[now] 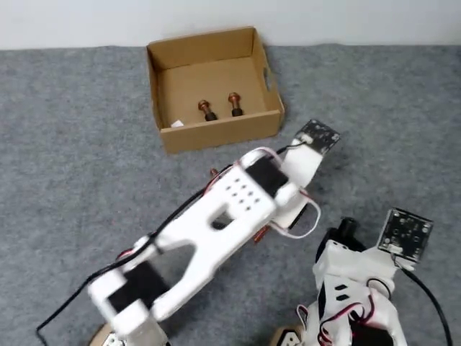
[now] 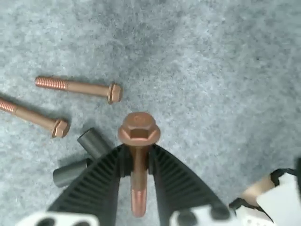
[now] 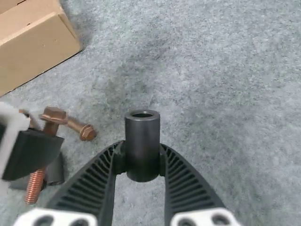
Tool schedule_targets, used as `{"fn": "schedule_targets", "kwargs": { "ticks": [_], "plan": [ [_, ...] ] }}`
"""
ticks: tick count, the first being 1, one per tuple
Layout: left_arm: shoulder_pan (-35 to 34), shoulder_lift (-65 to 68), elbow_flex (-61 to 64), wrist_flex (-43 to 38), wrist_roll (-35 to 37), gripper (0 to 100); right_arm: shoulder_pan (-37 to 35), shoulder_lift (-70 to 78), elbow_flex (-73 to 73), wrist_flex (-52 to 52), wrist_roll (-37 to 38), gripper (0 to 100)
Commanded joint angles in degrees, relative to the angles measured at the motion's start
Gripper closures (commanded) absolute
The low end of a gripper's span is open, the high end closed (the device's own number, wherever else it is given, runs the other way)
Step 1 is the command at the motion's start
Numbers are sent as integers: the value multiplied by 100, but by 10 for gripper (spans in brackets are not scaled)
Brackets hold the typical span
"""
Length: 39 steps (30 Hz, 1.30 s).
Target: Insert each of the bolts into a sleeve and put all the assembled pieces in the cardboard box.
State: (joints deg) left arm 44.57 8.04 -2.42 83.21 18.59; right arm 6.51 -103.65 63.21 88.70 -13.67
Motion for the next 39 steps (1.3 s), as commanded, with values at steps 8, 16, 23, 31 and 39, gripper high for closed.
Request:
{"fn": "schedule_targets", "kwargs": {
  "ticks": [8,16,23,31,39],
  "plan": [
    [-105,-3684,3635,-2462,26,996,-866,-22,-35,-154,44,991],
    [-835,-5960,4760,-2743,35,996,-1508,-22,-53,-215,53,991],
    [-985,-8000,5851,-2752,35,995,-2264,-4,-18,-391,141,991],
    [-985,-9846,6343,-2734,70,995,-3116,13,299,-1226,1178,991],
    [-1002,-11262,6343,-2637,88,995,-5059,48,519,-1930,1705,991]
  ]
}}
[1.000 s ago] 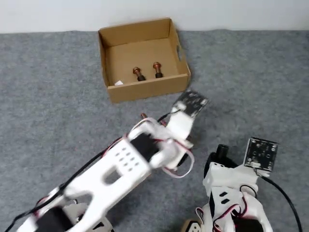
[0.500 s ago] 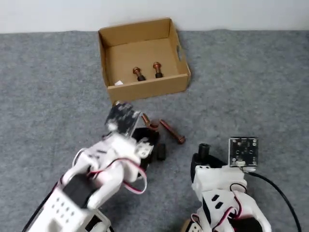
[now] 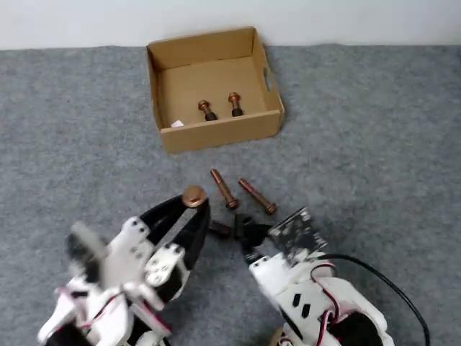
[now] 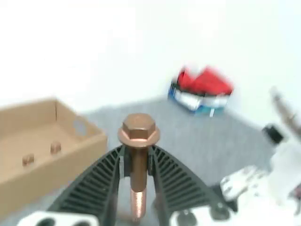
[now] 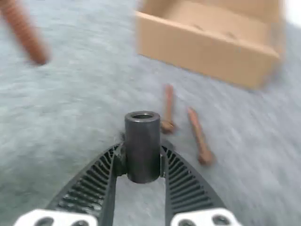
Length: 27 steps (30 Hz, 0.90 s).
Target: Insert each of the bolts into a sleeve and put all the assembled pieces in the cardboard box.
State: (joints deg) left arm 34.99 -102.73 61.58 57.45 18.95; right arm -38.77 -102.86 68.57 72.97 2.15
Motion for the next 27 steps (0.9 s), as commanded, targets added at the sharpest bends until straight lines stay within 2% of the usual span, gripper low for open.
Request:
{"fn": "schedule_targets", "kwargs": {
  "ticks": [1,9,20,27],
  "plan": [
    [-105,-158,-66,-44,79,995,-620,-31,44,-426,132,991],
    [-299,-132,22,-18,1609,995,-989,-31,448,-1068,695,991],
    [-343,-132,75,-26,1618,995,-954,-57,308,-1156,738,991],
    [-651,-123,207,-35,1618,995,-866,-40,-53,-1156,782,991]
  ]
}}
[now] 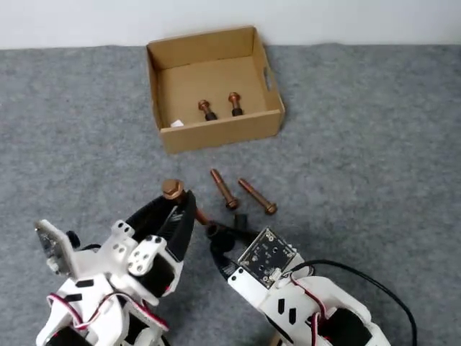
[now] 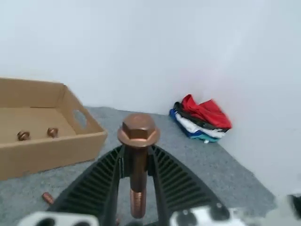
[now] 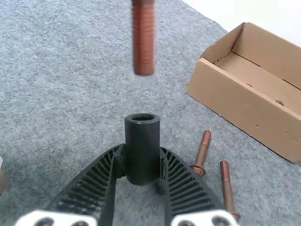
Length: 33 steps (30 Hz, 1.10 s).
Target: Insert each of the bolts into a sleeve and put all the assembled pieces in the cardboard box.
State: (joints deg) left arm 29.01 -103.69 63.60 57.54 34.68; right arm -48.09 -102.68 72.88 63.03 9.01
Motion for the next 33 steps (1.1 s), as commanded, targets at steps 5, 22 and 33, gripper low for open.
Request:
{"fn": "schedule_targets", "kwargs": {
  "ticks": [5,22,33],
  "plan": [
    [-35,-26,127,-53,53,995,180,-57,-501,-163,440,991],
    [545,0,523,-62,44,995,154,-48,-519,-523,448,991],
    [1020,9,532,1064,-167,993,154,-48,-527,-567,484,991]
  ]
}}
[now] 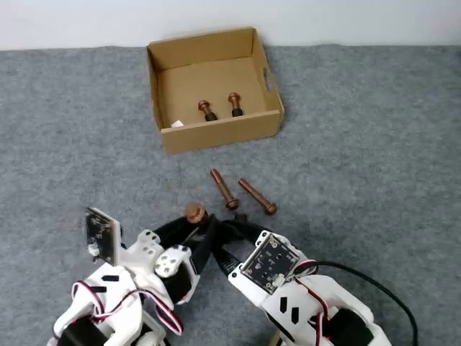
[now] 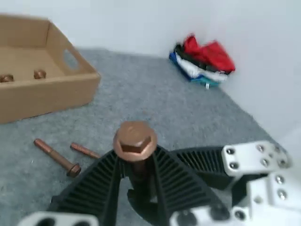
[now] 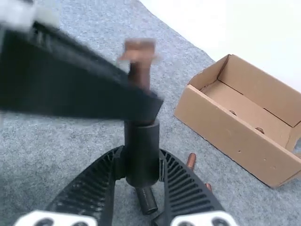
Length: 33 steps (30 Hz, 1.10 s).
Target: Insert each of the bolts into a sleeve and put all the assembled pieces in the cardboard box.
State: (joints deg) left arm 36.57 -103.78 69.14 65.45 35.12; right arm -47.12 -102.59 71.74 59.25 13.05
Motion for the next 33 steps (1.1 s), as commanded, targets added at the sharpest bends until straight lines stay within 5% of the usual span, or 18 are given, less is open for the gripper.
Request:
{"fn": "schedule_targets", "kwargs": {
  "ticks": [1,10,21,24,26,33],
  "plan": [
    [325,18,-13,281,-299,992,57,-57,-413,-189,158,991],
    [211,18,-13,290,-615,798,57,-75,-413,-198,378,991],
    [-668,18,-857,255,-1108,801,92,-66,-369,-145,369,991],
    [-1020,0,-1191,185,-1116,883,145,-66,-369,-136,369,991],
    [-1319,-18,-1270,44,-1116,991,382,-57,-369,-136,281,991],
    [-2505,-18,-330,0,-1521,996,2290,400,-536,-136,-1169,991]
  ]
}}
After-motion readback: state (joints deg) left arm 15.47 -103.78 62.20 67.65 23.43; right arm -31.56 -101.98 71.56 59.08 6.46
